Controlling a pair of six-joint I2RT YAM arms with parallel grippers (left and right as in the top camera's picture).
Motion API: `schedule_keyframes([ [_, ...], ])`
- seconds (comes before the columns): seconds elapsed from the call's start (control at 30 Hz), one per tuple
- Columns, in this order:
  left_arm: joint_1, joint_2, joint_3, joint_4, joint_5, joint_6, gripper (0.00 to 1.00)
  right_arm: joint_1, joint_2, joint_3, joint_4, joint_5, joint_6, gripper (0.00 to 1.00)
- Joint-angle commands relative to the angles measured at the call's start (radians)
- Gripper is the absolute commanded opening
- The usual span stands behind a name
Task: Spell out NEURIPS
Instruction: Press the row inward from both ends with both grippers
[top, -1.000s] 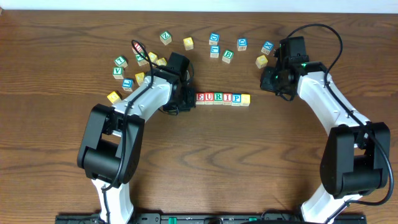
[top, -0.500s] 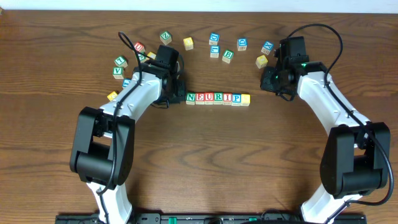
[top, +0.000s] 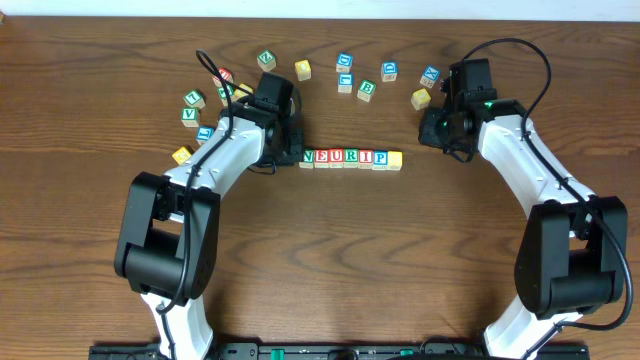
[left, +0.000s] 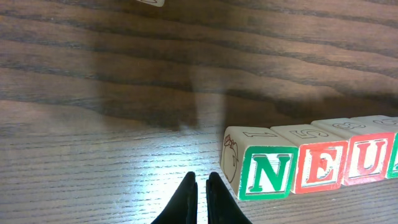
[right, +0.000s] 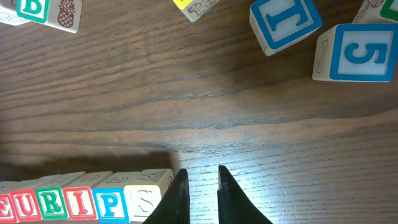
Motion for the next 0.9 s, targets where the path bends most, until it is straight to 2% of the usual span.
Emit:
schedule_keyframes([
  [0.0, -0.012, -0.020, -0.003, -0.006, -0.013, 0.017, 0.08, -0.005, 0.005, -0.002, -0.002, 0.010, -0.008, 0.11],
  [0.7, -0.041, -0.020, -0.004, -0.019, -0.014, 0.013, 0.08, -0.005, 0.005, -0.002, -0.009, 0.013, -0.008, 0.11],
  [0.87, -0.038, -0.023, 0.010, -0.028, -0.063, 0.026, 0.08, -0.004, 0.005, -0.002, -0.010, 0.020, -0.008, 0.11],
])
